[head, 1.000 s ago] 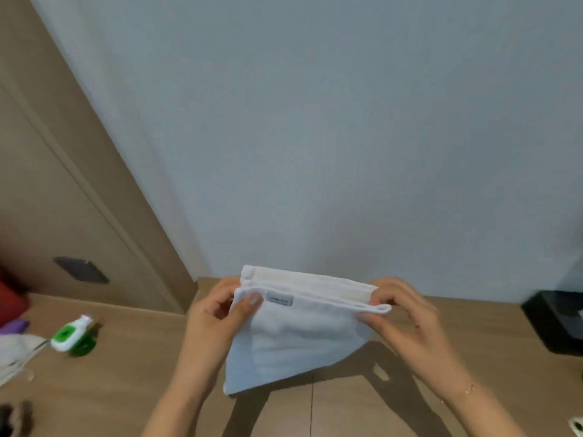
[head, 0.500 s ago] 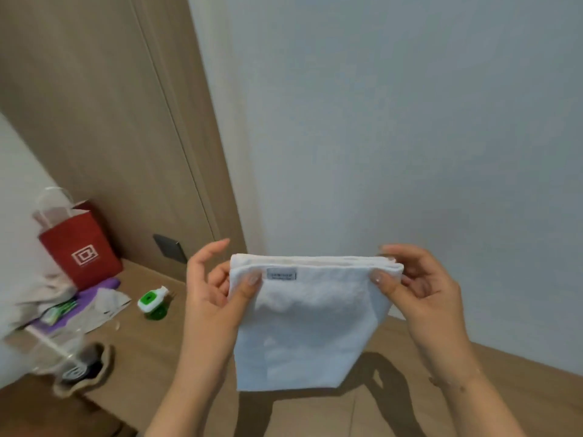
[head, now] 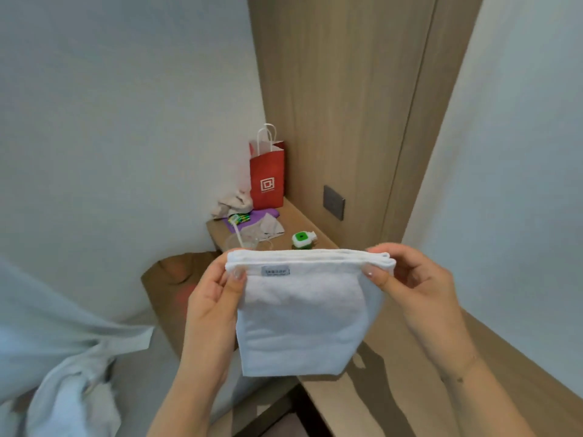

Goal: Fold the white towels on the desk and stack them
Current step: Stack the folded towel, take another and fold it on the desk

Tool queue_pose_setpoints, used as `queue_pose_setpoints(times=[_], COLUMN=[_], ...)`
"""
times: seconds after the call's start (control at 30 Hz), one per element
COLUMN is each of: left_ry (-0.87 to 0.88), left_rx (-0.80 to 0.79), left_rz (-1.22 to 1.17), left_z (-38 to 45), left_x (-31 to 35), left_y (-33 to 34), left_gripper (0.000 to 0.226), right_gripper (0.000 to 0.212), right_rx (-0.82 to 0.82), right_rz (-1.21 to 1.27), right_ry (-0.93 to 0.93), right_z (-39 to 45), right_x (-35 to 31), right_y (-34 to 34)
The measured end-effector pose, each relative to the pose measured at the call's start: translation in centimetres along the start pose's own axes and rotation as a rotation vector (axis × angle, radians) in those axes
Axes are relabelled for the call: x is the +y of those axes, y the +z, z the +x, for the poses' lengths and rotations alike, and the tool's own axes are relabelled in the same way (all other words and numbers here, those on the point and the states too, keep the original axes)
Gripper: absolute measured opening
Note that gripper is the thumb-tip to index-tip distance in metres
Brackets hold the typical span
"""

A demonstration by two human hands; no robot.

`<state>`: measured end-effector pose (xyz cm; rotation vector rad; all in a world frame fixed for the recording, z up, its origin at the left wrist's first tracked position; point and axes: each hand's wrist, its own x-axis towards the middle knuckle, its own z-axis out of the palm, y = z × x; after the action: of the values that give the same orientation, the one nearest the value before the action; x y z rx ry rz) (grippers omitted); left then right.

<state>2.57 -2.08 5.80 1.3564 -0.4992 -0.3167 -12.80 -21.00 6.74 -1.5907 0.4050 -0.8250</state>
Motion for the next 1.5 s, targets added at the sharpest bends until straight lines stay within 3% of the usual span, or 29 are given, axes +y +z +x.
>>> queue_pose_setpoints(times=[0.13, 0.3, 0.6, 1.07, 1.27, 1.5], left_ry=[0.027, 0.042, -0.055, -0.101, -0.142, -0.299], left_rx=[0.096, 0.201, 0.483, 0.924, 0.926, 0.722], left_rz=[0.031, 0.079, 0.214, 0.157, 0.112, 0.169], left_z=[1.1, 2.2, -0.5, -13.6, -20.3, -25.5], left_x=[-0.3, -0.7, -0.7, 0.7, 0.7, 0.3], left_y=[-7.7, -19.4, -40.5, -56.9, -66.2, -80.3], left_gripper=[0.041, 0.019, 0.026, 0.022, 0.022, 0.016], right_gripper=[0.020, 0.025, 0.025, 0.017, 0.018, 0.022], right_rx=[-0.178, -0.286, -0.463, -1.013, -1.088, -0.990], right_rz=[-0.058, -0.034, -0.057, 0.132, 0.102, 0.004], right_ry=[0.035, 0.100, 0.200, 0.295, 0.339, 0.427], right_z=[1.2, 1.3, -1.5, -9.4, -17.1, -27.1], right_x=[0.5, 1.7, 5.4, 7.0, 6.8, 7.7], right_y=[8.3, 20.1, 42.4, 64.3, 71.8, 79.4])
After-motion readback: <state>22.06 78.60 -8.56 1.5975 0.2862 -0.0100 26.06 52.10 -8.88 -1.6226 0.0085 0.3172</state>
